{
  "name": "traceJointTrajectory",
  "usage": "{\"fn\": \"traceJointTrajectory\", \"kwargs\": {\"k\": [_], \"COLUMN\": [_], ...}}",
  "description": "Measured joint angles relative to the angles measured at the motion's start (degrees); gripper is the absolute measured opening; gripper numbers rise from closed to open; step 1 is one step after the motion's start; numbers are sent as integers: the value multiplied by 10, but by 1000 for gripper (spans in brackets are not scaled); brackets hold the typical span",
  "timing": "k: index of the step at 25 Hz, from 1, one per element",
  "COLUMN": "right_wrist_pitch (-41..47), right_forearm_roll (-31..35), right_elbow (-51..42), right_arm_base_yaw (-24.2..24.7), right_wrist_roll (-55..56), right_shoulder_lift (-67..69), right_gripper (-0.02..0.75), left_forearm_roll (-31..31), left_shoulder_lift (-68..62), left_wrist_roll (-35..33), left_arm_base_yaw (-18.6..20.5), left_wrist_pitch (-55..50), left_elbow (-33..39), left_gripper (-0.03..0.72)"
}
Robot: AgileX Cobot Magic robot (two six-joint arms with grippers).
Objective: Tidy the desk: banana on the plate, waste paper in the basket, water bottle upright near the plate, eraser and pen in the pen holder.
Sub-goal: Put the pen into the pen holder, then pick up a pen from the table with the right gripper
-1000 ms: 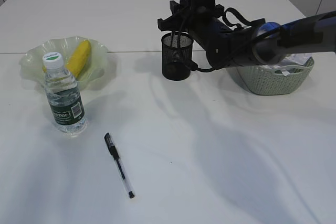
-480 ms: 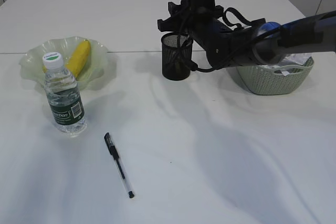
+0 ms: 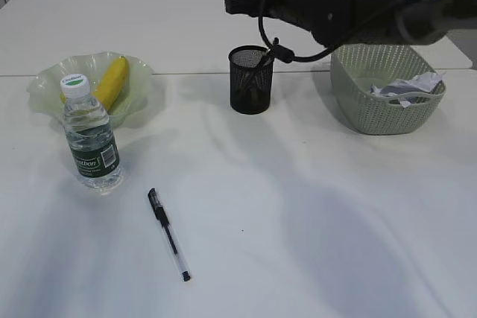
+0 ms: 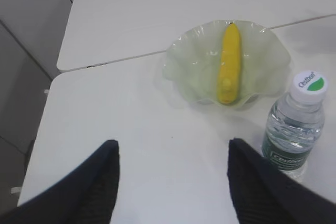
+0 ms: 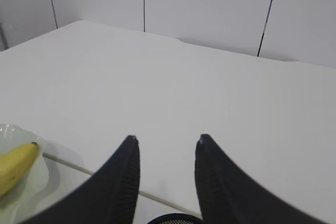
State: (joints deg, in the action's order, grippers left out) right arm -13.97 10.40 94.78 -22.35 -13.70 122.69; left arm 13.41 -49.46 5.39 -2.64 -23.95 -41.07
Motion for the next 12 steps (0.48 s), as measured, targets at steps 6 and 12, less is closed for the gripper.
{"fn": "traceJointTrajectory", "kwargs": {"k": [6, 12], "right_wrist_pitch": [98, 195], "right_forearm_roll": [-2, -4], "right_elbow": [0, 0], "right_arm_base_yaw": [0, 1], "right_wrist_roll": [0, -8], "right_shoulder_lift": [-69, -124], "right_gripper": [271, 271], "left_forearm_roll": [-40, -77], "left_shoulder_lift": [0, 0], "left_wrist_roll": [0, 0], "left_arm_base_yaw": [0, 0], "left_wrist_pitch": [0, -2], "left_elbow": [0, 0], "left_gripper": [464, 464]}}
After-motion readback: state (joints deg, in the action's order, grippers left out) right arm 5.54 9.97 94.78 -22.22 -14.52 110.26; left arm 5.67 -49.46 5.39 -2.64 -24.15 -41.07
